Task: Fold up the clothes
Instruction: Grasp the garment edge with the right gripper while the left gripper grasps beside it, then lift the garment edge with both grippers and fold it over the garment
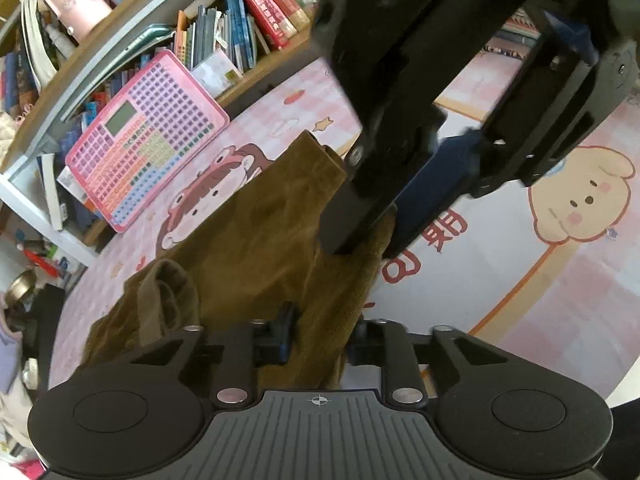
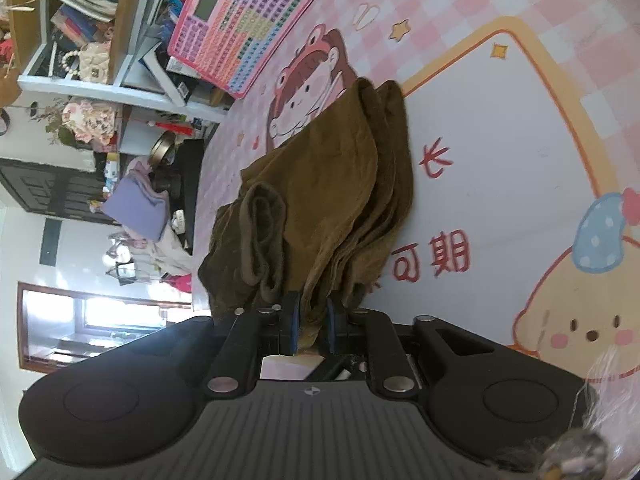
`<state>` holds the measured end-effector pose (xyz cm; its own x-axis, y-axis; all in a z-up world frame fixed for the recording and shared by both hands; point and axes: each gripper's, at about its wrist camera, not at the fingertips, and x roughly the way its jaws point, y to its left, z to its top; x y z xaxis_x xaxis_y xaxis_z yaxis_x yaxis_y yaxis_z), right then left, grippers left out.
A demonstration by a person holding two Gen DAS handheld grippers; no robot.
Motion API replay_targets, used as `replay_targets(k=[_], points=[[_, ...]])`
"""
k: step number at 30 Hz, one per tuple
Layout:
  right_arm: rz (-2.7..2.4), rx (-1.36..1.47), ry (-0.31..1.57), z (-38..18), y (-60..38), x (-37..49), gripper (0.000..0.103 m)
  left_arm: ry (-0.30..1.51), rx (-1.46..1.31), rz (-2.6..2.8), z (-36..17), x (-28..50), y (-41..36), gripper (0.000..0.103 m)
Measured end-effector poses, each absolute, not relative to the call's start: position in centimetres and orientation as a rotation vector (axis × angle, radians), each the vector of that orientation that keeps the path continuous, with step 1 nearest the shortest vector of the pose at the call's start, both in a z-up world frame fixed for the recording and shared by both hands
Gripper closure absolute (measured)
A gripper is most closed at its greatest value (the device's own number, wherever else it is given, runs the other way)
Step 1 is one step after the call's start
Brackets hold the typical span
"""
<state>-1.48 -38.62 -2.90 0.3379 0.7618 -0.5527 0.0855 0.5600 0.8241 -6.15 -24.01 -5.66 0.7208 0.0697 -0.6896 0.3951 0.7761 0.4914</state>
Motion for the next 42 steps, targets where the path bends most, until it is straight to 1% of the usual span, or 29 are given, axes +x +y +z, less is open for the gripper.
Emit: replay_targets(k=[1,2,5,7,10,14,18,20,22,26,30,34,38,41,42], points=[[0.507,0.896,1.156,-2.9,-39.0,-1.4,0.049,0.753,0.660,-0.199,-5.4,-6.2,-24.0,0.089],[0.486,0.896,1.149,-3.0,-39.4,-1.4,0.041,0.745,0.637,-0.200,-4.9,-6.3,-23.8,0.092],[0.453,0.962,1.149,-4.0,-40.7,-0.8,0.036,0.713,0.564,-0.207,-3.3,-6.6,-23.4,0.094],[0.440,1.039,1.170,-5.1,-41.1,0.2,0.030,0.700,0.546,-0.219,-2.6,-7.0,-23.3,0.096],[0.425,1.114,1.201,-6.5,-40.8,1.9,0.029,0.700,0.520,-0.226,-2.1,-7.4,-23.1,0.098],[0.420,1.140,1.208,-7.2,-39.5,4.3,0.029,0.727,0.432,-0.234,-1.2,-7.5,-22.5,0.099],[0.378,1.149,1.182,-7.6,-39.1,6.6,0.034,0.732,0.385,-0.248,-0.3,-7.8,-22.0,0.099],[0.342,1.149,1.169,-7.8,-39.4,7.4,0.052,0.728,0.354,-0.253,0.3,-8.1,-21.7,0.099],[0.324,1.141,1.178,-7.9,-40.0,7.9,0.090,0.722,0.306,-0.258,0.9,-8.4,-21.0,0.099],[0.390,1.151,1.151,-6.4,-40.2,7.8,0.093,0.718,0.146,-0.264,2.1,-9.1,-19.3,0.099],[0.482,1.130,1.087,-2.8,-38.2,8.3,0.093,0.676,-0.068,-0.263,3.6,-10.1,-16.5,0.099],[0.581,1.057,1.044,0.6,-34.2,9.1,0.093,0.629,-0.257,-0.222,4.7,-11.3,-12.8,0.099],[0.642,0.937,1.036,2.7,-29.0,9.6,0.092,0.627,-0.453,-0.156,4.1,-12.5,-7.7,0.099],[0.642,0.839,1.056,2.6,-24.9,9.6,0.087,0.672,-0.541,-0.112,2.7,-13.1,-4.7,0.098],[0.637,0.808,1.063,2.4,-23.5,9.5,0.081,0.681,-0.540,-0.113,2.6,-13.1,-3.7,0.098]])
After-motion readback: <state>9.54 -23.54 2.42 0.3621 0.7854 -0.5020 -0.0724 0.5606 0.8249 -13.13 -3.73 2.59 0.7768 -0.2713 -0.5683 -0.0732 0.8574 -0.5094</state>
